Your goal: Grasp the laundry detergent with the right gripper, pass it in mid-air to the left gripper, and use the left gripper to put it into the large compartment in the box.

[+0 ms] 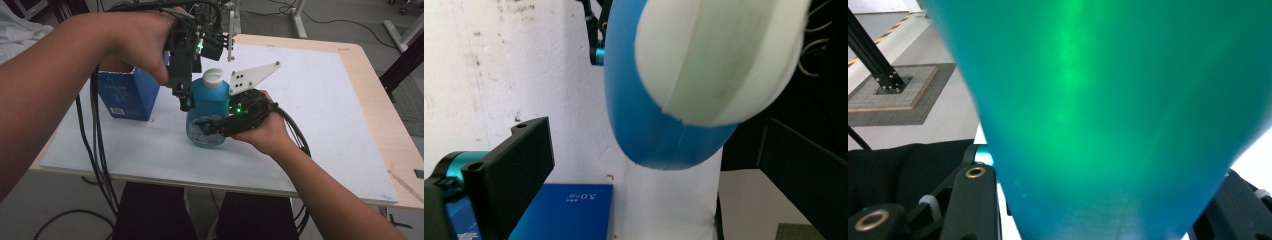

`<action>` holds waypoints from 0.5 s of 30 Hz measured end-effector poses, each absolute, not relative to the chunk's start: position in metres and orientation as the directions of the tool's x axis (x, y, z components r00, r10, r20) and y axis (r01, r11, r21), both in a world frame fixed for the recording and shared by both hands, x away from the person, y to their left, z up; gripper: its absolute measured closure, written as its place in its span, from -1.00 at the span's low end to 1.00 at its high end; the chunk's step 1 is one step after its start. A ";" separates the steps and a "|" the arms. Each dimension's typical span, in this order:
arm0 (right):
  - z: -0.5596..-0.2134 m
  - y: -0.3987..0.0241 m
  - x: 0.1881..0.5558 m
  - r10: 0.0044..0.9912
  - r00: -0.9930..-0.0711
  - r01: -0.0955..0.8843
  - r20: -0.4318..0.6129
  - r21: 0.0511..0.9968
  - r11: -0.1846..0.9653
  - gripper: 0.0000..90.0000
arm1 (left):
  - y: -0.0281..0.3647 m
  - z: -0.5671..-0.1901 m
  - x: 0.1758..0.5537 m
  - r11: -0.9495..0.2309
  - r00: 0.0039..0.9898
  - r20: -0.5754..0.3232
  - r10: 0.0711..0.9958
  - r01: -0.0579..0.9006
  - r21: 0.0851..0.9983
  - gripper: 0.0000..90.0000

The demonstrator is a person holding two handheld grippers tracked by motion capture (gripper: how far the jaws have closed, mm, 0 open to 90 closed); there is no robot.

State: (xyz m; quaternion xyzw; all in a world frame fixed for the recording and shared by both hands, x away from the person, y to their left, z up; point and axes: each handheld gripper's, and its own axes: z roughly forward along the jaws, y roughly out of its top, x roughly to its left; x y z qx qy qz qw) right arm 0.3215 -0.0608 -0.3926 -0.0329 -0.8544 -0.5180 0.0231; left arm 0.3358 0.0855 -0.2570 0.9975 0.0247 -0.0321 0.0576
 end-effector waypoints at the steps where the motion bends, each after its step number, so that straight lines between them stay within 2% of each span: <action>1: -0.393 -0.061 0.321 0.032 -0.997 0.080 0.074 0.884 0.461 0.04 | 0.086 -0.257 0.336 -0.992 0.997 -0.067 0.046 0.053 0.113 -0.96; 15: -0.388 -0.056 0.322 0.010 -0.997 0.076 0.080 0.885 0.460 0.05 | 0.070 -0.261 0.334 -0.994 0.998 -0.067 0.022 0.029 0.105 -0.96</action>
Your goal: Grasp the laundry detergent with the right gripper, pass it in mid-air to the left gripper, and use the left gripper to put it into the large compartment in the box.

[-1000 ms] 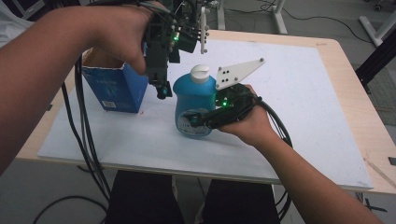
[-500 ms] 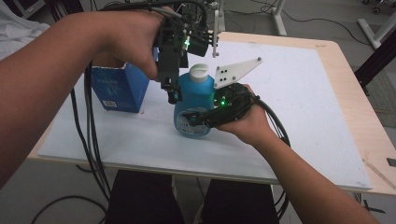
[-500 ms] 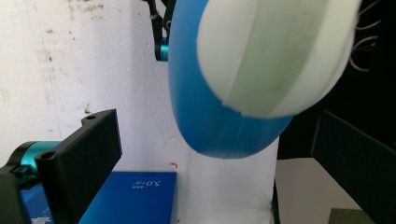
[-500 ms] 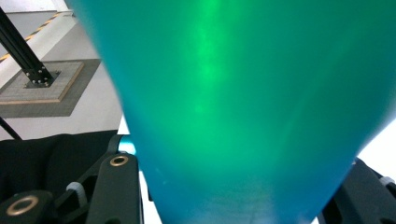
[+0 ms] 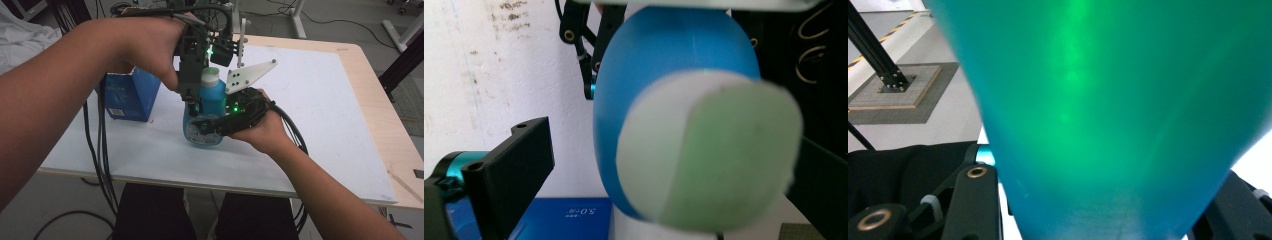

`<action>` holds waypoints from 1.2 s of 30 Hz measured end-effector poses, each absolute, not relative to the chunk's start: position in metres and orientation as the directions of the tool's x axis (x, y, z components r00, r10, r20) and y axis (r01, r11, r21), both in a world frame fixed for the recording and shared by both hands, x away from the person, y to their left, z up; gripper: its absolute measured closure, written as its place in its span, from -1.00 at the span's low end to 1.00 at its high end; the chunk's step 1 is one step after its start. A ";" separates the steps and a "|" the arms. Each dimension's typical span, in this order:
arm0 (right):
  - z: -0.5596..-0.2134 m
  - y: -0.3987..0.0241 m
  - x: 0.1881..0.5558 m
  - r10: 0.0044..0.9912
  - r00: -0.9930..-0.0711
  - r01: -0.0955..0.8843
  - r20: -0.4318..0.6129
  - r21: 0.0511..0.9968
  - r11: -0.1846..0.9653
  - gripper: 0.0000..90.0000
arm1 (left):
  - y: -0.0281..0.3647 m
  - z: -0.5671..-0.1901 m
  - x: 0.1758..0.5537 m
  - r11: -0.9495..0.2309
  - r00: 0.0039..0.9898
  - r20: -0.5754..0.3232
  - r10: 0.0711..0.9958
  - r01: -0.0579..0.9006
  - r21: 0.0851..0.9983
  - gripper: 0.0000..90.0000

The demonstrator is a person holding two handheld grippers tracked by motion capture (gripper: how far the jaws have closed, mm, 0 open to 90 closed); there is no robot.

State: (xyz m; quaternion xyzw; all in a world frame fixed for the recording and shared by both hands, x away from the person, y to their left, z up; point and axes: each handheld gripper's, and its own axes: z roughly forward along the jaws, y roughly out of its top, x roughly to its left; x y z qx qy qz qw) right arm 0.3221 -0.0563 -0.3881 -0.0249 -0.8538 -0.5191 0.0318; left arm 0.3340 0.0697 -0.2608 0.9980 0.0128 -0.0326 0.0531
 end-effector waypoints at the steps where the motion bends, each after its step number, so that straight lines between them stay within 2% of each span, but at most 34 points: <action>1: -0.388 -0.056 0.322 0.008 -0.997 0.072 0.077 0.885 0.460 0.05 | 0.068 -0.262 0.334 -0.994 0.997 -0.072 0.022 0.030 0.104 -0.96; 7: -0.385 -0.054 0.321 0.000 -0.997 0.068 0.076 0.886 0.459 0.06 | 0.065 -0.263 0.332 -0.996 0.997 -0.077 0.014 0.022 0.092 -0.95; 10: -0.385 -0.054 0.321 0.001 -0.997 0.068 0.076 0.887 0.457 0.06 | 0.065 -0.263 0.331 -0.996 0.997 -0.078 0.011 0.018 0.091 -0.79; 19: -0.385 -0.054 0.322 0.003 -0.997 0.074 0.082 0.886 0.459 0.06 | 0.062 -0.263 0.331 -0.997 0.997 -0.074 0.007 0.013 0.080 -0.72; 25: -0.384 -0.055 0.322 0.005 -0.996 0.077 0.084 0.885 0.460 0.06 | 0.061 -0.264 0.331 -0.997 0.997 -0.074 0.006 0.011 0.071 -0.55; 36: -0.384 -0.055 0.322 0.002 -0.997 0.074 0.082 0.887 0.455 0.06 | 0.059 -0.263 0.331 -0.998 0.998 -0.067 0.005 0.009 0.064 -0.49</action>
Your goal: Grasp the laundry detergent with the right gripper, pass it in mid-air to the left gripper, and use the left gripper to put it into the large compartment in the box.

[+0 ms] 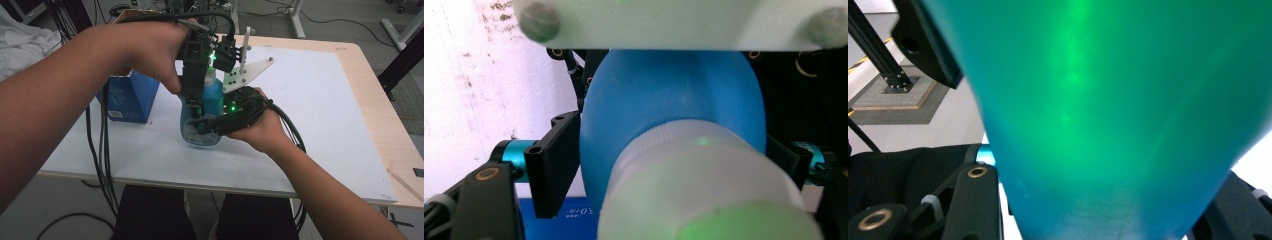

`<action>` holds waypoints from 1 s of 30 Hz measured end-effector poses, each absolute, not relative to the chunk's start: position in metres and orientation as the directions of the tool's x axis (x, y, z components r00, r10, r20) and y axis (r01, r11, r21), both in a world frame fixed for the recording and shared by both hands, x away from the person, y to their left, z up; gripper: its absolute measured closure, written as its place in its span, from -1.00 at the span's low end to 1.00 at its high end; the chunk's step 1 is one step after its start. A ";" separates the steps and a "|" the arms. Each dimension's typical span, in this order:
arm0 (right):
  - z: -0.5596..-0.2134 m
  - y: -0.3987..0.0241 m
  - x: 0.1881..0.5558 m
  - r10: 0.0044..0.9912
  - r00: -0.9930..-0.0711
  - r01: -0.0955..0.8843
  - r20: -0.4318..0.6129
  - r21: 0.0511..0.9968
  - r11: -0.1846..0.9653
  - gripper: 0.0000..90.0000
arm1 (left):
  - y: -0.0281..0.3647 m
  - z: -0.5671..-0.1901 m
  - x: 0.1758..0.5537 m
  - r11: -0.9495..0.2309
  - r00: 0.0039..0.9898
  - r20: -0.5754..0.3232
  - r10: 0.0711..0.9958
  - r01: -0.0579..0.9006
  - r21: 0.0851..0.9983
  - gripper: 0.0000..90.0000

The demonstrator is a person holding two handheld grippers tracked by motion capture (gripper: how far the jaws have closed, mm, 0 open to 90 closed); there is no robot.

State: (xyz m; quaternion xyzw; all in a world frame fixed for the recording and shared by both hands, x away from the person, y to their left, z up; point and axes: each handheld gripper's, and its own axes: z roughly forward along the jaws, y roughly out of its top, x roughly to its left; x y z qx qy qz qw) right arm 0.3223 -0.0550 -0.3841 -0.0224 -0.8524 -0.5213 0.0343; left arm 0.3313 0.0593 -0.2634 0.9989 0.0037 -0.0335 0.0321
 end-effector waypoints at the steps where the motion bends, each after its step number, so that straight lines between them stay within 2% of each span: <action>1: -0.384 -0.055 0.323 0.001 -0.996 0.076 0.084 0.888 0.454 0.06 | 0.059 -0.263 0.331 -0.998 0.998 -0.064 0.002 0.006 0.062 -0.49; 14: -0.384 -0.055 0.322 0.002 -0.997 0.075 0.084 0.888 0.454 0.06 | 0.058 -0.264 0.331 -0.999 0.998 -0.060 0.003 0.006 0.051 -0.35; 15: -0.384 -0.055 0.322 0.000 -0.996 0.076 0.085 0.888 0.453 0.06 | 0.058 -0.265 0.330 -0.999 0.998 -0.064 0.004 0.007 0.050 -0.28; 20: -0.384 -0.054 0.322 -0.002 -0.996 0.075 0.086 0.886 0.458 0.06 | 0.058 -0.265 0.330 -0.998 0.999 -0.052 0.002 0.005 0.057 -0.28; 23: -0.385 -0.054 0.322 -0.001 -0.996 0.078 0.089 0.884 0.460 0.06 | 0.058 -0.265 0.330 -0.998 0.998 -0.067 -0.001 0.003 0.057 -0.17; 30: -0.385 -0.054 0.322 -0.001 -0.996 0.078 0.088 0.884 0.461 0.06 | 0.058 -0.266 0.330 -0.998 0.998 -0.068 0.003 0.007 0.060 -0.16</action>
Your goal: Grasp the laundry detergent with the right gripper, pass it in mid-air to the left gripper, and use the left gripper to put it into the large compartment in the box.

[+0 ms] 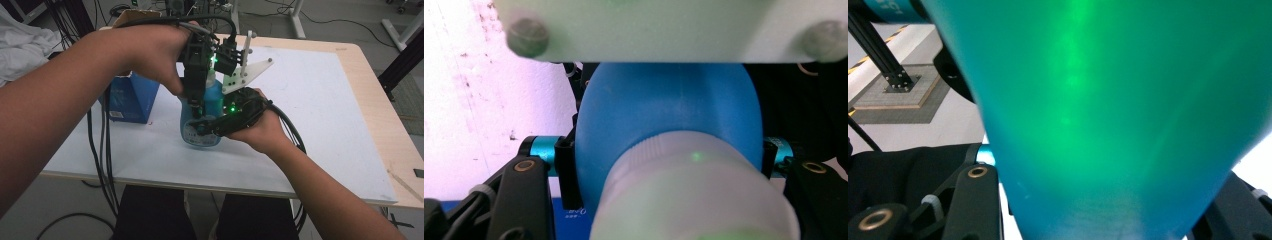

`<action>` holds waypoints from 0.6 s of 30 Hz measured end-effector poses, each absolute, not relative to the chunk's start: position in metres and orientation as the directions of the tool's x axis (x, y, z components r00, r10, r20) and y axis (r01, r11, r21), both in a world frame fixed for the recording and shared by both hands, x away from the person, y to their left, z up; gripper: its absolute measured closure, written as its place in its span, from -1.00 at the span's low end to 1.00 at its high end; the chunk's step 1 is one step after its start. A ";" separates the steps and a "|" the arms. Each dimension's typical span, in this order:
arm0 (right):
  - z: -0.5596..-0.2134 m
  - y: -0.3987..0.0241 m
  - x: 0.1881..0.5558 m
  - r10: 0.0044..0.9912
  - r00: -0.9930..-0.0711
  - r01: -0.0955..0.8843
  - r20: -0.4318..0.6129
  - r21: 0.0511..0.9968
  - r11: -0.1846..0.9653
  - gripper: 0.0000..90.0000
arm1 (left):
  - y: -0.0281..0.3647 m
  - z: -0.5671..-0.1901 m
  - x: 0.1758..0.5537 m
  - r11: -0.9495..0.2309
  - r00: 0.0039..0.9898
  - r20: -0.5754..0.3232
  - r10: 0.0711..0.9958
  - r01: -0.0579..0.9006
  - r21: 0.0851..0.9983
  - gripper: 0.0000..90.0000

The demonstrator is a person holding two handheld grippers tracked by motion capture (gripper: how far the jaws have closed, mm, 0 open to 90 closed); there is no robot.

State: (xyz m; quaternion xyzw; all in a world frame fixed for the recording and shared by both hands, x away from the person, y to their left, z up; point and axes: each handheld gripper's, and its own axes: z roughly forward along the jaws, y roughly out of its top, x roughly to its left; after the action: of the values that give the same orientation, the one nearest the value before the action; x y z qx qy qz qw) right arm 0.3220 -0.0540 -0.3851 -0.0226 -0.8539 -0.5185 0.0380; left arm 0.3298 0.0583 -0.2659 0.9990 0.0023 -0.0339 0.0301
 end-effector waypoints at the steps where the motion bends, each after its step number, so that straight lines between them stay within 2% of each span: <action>1: -0.385 -0.054 0.322 -0.004 -0.996 0.079 0.091 0.884 0.462 0.06 | 0.058 -0.266 0.330 -0.998 0.998 -0.069 0.002 0.006 0.057 -0.16; 18: -0.383 -0.057 0.321 -0.019 -0.996 0.065 0.082 0.895 0.442 -0.02 | 0.057 -0.260 0.327 -0.998 0.998 -0.069 0.016 0.019 0.057 -0.15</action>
State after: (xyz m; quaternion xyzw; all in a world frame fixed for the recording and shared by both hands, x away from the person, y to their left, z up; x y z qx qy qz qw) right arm 0.3208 -0.0568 -0.3829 -0.0137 -0.8483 -0.5279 0.0399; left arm 0.3274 0.0567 -0.2597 0.9990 0.0088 -0.0342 0.0287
